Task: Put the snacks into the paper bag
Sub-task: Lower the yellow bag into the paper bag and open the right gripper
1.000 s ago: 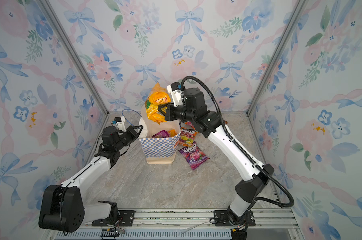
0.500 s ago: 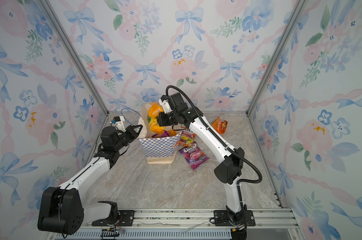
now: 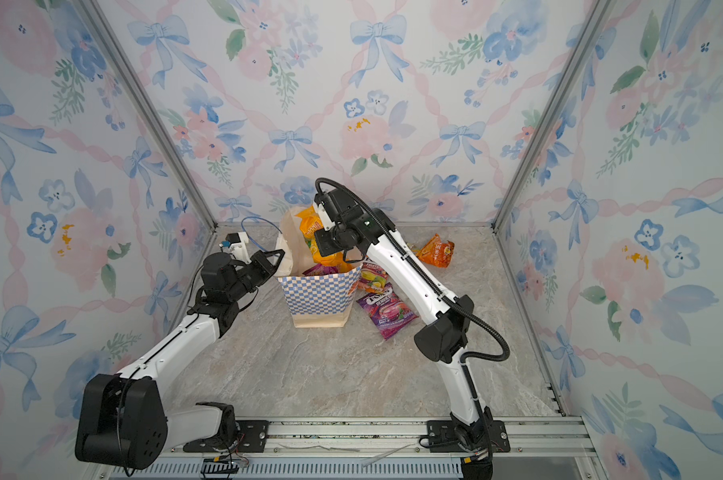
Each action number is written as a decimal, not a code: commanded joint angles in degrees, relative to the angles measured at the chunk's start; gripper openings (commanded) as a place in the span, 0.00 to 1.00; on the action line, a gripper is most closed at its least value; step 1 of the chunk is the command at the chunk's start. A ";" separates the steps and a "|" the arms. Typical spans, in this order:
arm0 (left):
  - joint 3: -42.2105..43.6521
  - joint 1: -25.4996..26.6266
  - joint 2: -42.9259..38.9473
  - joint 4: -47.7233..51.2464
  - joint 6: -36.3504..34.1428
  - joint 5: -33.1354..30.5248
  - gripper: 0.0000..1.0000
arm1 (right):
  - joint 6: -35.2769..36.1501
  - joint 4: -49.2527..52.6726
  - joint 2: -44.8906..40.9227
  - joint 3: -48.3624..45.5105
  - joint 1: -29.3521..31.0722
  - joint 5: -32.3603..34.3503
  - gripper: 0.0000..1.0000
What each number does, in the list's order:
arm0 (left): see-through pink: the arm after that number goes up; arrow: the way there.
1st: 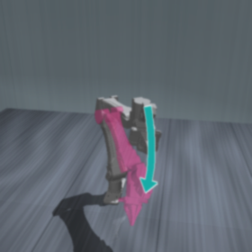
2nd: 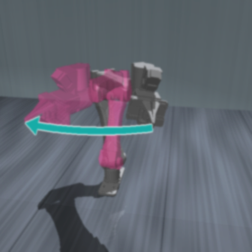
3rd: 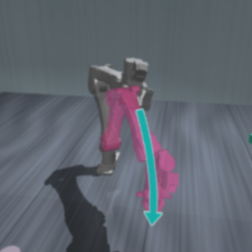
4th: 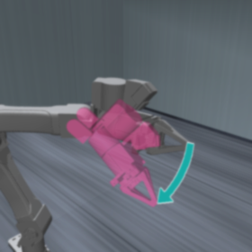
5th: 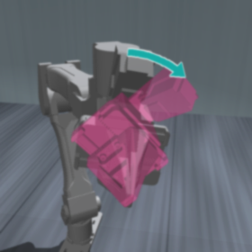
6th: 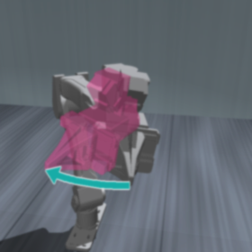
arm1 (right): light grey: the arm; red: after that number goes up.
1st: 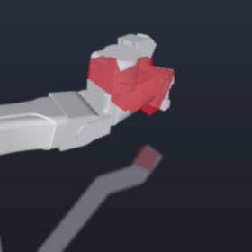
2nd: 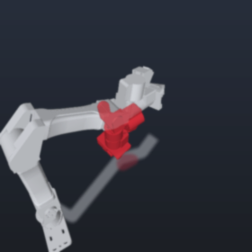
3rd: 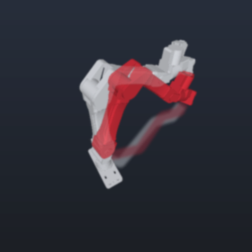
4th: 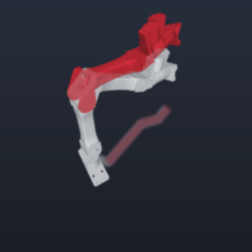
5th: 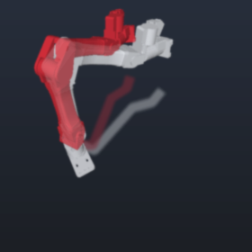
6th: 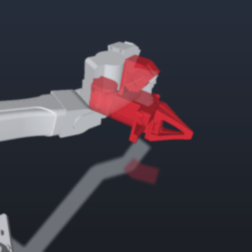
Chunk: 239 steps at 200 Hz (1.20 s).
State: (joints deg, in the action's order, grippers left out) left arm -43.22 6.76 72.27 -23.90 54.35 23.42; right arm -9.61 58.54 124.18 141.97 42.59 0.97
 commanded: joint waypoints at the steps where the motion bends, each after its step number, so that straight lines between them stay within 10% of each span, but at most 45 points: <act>1: 0.68 0.18 -0.79 -0.38 0.67 0.23 0.00 | 4.25 -2.72 -0.05 1.91 1.20 4.76 0.00; 207: 2.53 0.00 -1.25 -0.60 0.85 0.14 0.00 | 27.95 -15.13 4.92 -0.82 5.44 28.82 0.06; 239: 2.70 -0.09 -1.33 -0.78 0.95 0.13 0.00 | 30.12 -15.65 5.80 -0.82 6.19 30.53 0.20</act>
State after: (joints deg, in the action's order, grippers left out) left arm -41.52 6.76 72.03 -24.40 54.74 23.42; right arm 17.17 48.38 129.14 140.49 47.77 26.96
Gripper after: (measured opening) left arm 0.048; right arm 0.150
